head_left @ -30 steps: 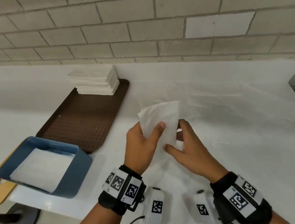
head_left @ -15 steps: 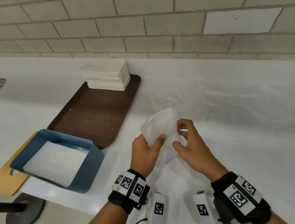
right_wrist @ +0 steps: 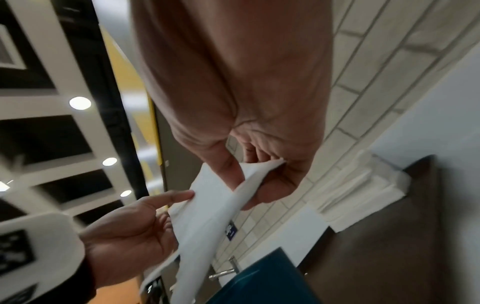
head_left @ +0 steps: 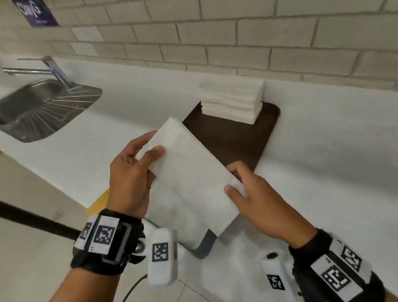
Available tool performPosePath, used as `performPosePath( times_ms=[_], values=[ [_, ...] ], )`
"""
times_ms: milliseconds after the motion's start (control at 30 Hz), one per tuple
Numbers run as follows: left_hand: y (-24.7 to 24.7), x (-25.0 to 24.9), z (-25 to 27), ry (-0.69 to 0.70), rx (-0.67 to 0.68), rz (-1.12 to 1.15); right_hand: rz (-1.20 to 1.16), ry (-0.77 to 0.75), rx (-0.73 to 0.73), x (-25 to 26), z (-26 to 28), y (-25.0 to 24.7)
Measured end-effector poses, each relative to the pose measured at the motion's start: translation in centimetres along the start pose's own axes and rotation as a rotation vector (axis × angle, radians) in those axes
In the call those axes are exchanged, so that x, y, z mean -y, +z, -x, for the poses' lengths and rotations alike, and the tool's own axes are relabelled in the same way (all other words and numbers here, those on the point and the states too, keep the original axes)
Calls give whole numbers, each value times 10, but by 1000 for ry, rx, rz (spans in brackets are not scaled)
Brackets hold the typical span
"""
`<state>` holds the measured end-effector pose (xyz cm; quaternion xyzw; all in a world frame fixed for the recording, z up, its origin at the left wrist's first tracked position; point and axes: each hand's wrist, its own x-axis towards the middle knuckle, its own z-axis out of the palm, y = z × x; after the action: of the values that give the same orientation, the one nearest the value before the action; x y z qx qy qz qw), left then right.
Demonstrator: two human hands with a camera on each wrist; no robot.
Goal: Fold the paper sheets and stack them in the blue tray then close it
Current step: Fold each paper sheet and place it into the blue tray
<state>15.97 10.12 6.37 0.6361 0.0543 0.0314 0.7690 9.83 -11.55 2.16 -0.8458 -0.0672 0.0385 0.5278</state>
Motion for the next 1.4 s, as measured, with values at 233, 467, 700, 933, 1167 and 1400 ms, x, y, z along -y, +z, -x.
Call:
performPosePath(
  times_ms=[233, 467, 700, 933, 1167, 1400],
  values=[
    [-86, 9, -30, 211, 151, -931, 702, -230, 73, 13, -34, 69],
    [-72, 34, -18, 490, 445, -1499, 953, -91, 256, 12, -42, 92],
    [-31, 50, -11, -33, 661, -1813, 819, -11, 337, 9, -44, 89],
    [-16, 53, -15, -136, 764, -1930, 525, -300, 235, 17, -24, 56],
    [2, -8, -13, 96, 352, -1796, 496, 90, -56, -67, 55, -113],
    [146, -26, 49, 288, 531, -1502, 796, 658, -96, -157, 157, -236]
  ],
)
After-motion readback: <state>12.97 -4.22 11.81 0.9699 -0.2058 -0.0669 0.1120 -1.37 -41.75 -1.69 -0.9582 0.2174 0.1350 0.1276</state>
